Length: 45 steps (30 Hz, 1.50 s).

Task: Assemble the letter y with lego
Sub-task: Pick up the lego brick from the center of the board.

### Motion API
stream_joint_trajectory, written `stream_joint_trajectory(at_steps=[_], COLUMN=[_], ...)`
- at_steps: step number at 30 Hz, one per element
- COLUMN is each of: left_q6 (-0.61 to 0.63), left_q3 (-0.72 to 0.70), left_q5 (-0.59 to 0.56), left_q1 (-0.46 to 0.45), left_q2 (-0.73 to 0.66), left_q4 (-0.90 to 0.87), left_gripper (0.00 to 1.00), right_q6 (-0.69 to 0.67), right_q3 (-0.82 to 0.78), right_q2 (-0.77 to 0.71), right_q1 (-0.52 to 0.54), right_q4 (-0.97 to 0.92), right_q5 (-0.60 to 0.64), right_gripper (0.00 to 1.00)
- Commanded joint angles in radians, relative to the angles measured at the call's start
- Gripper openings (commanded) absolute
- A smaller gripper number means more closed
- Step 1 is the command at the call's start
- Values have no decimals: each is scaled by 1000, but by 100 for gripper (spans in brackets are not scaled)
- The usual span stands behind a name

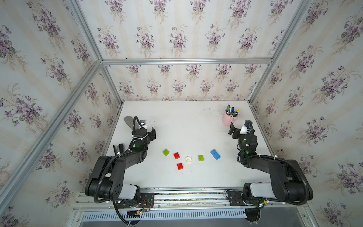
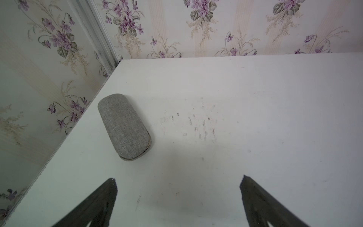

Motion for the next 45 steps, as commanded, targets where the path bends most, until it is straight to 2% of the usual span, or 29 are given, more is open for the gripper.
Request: stream_joint_trajectory(at_steps=[1,3,5,7,9,10,11,13,15,20,22,26,34,39,40,41,45], left_q6=[-6,-43,-185,-414,-519,-542,-546,-557,-562,-598,-603,-634,-707,-750,-754,-757,-767], left_q3=[77,117,142,160,153,147,148,158,153,106,89,55,-18,-60,-63,-65,-63], left_q5=[-42,-29,2,10,112,181,256,372,464,528,531,479,395,377,375,375,366], left_q1=[-12,-19,-19,-14,8,13,12,9,0,-60,-97,-211,-415,-502,-522,-541,-589], left_q2=[-46,-77,-129,-185,-217,-227,-233,-238,-249,-324,-345,-363,-379,-396,-393,-386,-348], left_q4=[-225,-310,-387,-493,-521,-519,-525,-567,-602,-735,-780,-852,-924,-936,-938,-940,-941], left_gripper=[99,99,99,99,99,99,99,99,97,85,81,73,63,56,56,51,49], right_q6=[29,62,167,374,587,587,579,608,614,548,503,414,349,315,311,310,308], right_q3=[45,82,117,165,214,217,213,213,236,342,375,456,582,641,649,652,672], right_q2=[-66,-108,-151,-200,-219,-219,-217,-213,-196,-95,-64,6,179,256,265,272,311], right_q1=[1,1,1,1,1,-2,-2,-2,-2,10,51,222,573,685,697,705,744], right_q4=[-208,-287,-366,-517,-710,-707,-685,-684,-724,-958,-1061,-1228,-1353,-1420,-1429,-1433,-1455], right_q5=[-102,-159,-148,-95,-18,-77,-148,-245,-338,-542,-533,-439,-366,-327,-328,-341,-355], right_gripper=[100,100,100,100,100,99,94,93,86,62,60,58,56,55,55,55,55])
